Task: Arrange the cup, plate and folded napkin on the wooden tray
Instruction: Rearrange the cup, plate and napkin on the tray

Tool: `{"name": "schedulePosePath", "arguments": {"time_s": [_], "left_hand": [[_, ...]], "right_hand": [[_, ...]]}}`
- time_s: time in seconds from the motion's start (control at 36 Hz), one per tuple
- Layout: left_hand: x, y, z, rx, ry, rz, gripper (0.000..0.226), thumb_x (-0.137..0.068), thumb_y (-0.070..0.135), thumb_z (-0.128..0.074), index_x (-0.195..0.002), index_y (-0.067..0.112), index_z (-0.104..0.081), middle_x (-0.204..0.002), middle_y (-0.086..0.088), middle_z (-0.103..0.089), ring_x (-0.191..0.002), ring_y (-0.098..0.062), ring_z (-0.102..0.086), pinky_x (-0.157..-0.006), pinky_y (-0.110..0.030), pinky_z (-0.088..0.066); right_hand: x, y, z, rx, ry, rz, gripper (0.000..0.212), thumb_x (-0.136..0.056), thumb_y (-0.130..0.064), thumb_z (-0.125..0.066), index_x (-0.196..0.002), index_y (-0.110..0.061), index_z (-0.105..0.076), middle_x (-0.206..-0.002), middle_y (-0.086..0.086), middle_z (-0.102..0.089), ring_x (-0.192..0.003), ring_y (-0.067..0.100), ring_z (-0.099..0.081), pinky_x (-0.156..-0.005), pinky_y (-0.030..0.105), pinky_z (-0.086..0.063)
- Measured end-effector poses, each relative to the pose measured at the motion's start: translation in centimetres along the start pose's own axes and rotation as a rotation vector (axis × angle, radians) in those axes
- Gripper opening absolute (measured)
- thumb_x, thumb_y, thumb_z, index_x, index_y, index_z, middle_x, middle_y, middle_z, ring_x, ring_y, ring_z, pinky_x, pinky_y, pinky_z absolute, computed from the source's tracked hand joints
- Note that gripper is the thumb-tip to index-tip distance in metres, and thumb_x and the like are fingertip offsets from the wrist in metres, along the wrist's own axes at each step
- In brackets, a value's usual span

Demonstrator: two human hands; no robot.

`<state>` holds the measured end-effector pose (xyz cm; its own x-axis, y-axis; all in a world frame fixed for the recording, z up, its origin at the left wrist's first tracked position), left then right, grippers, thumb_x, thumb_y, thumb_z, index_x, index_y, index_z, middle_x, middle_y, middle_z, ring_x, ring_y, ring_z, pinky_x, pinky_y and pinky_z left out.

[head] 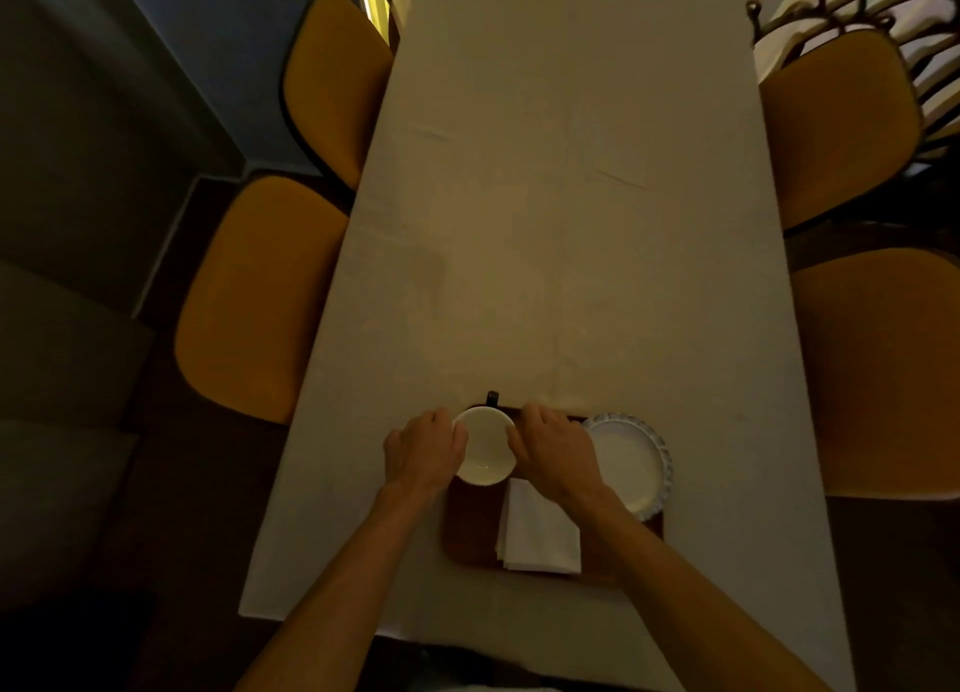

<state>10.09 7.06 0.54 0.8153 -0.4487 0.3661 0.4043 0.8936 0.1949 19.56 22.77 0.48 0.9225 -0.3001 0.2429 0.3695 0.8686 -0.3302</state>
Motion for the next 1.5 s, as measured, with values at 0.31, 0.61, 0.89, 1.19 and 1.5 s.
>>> {"name": "schedulePosePath", "arguments": {"time_s": [0.31,0.61,0.89,1.19,1.5], "left_hand": [[-0.1,-1.2,-0.9,0.017,-0.055,-0.034,0.026,-0.095,0.035,-0.037,-0.097,0.019,-0.057,-0.098,-0.003,-0.067,-0.086,-0.026,-0.064,-0.068,-0.034,-0.046],[-1.9,-0.7,-0.6,0.029,-0.086,-0.078,0.024,-0.096,0.032,-0.038,-0.098,0.018,-0.057,-0.105,-0.005,-0.066,-0.093,-0.028,-0.063,-0.071,-0.036,-0.048],[-3.8,0.5,0.3,0.101,-0.095,-0.088,0.030,-0.097,0.042,-0.042,-0.096,0.017,-0.059,-0.103,-0.005,-0.062,-0.093,-0.026,-0.060,-0.073,-0.036,-0.048],[0.3,-1.3,-2.0,0.328,-0.123,0.081,0.032,-0.097,0.034,-0.043,-0.098,0.009,-0.063,-0.098,-0.011,-0.067,-0.087,-0.028,-0.062,-0.066,-0.038,-0.047],[-0.1,-0.2,-2.2,0.318,-0.135,0.142,0.035,-0.098,0.024,-0.037,-0.090,0.004,-0.064,-0.093,-0.016,-0.067,-0.076,-0.027,-0.059,-0.062,-0.031,-0.038]], "right_hand": [[-2.5,0.6,0.0,-0.058,-0.155,-0.004,0.032,-0.098,-0.047,-0.039,-0.093,-0.018,-0.051,-0.093,0.004,-0.065,-0.081,0.024,-0.060,-0.060,0.034,-0.043],[-1.6,1.1,-0.1,-0.139,-0.253,-0.037,0.028,-0.100,-0.041,-0.038,-0.086,-0.019,-0.049,-0.087,0.009,-0.066,-0.077,0.028,-0.062,-0.061,0.040,-0.046],[-0.2,1.7,0.0,-0.246,-0.314,-0.116,0.035,-0.099,-0.042,-0.041,-0.068,-0.025,-0.039,-0.062,-0.006,-0.042,-0.062,0.018,-0.049,-0.048,0.030,-0.029],[-3.0,1.8,2.2,-0.332,-0.210,-0.124,0.032,-0.094,-0.044,-0.052,-0.118,-0.023,-0.059,-0.106,0.006,-0.071,-0.094,0.025,-0.066,-0.074,0.039,-0.055],[-2.1,2.3,1.3,-0.371,-0.222,-0.159,0.025,-0.094,-0.035,-0.057,-0.108,-0.014,-0.061,-0.097,0.010,-0.070,-0.084,0.025,-0.063,-0.069,0.037,-0.050]]}}
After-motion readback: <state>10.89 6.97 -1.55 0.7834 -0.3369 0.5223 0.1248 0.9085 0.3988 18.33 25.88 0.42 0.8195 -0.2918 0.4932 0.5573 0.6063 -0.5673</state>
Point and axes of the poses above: each hand's wrist, its own x-axis away from the middle knuckle, its own z-axis out of the back of the hand, y = z × x, the point moved 1 cm from there along -x, towards the middle knuckle
